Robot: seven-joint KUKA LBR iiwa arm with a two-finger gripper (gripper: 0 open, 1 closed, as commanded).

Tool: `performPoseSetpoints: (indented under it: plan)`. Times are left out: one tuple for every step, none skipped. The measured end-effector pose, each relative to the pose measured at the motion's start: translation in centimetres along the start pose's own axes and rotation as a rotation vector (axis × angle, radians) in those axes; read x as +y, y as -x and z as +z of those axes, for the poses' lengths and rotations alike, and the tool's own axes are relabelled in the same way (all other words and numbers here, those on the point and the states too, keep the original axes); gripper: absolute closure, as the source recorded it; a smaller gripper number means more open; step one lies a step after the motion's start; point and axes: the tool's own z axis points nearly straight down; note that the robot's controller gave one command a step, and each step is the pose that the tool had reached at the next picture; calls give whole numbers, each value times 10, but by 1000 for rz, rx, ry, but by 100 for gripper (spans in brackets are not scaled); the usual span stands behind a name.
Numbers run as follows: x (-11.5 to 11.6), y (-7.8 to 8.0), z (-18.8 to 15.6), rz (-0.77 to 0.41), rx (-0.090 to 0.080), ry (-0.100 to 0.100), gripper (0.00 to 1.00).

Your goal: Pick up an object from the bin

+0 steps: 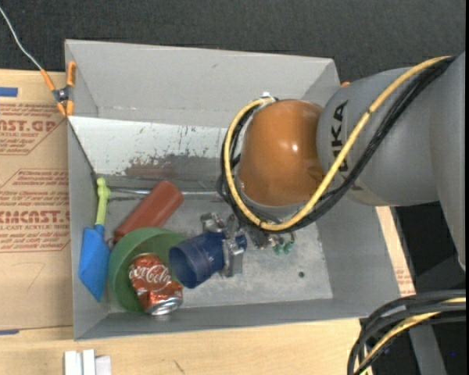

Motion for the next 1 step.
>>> performPoseSetpoints:
  plan:
    - [33,2,-90,-26,-2,0,100]
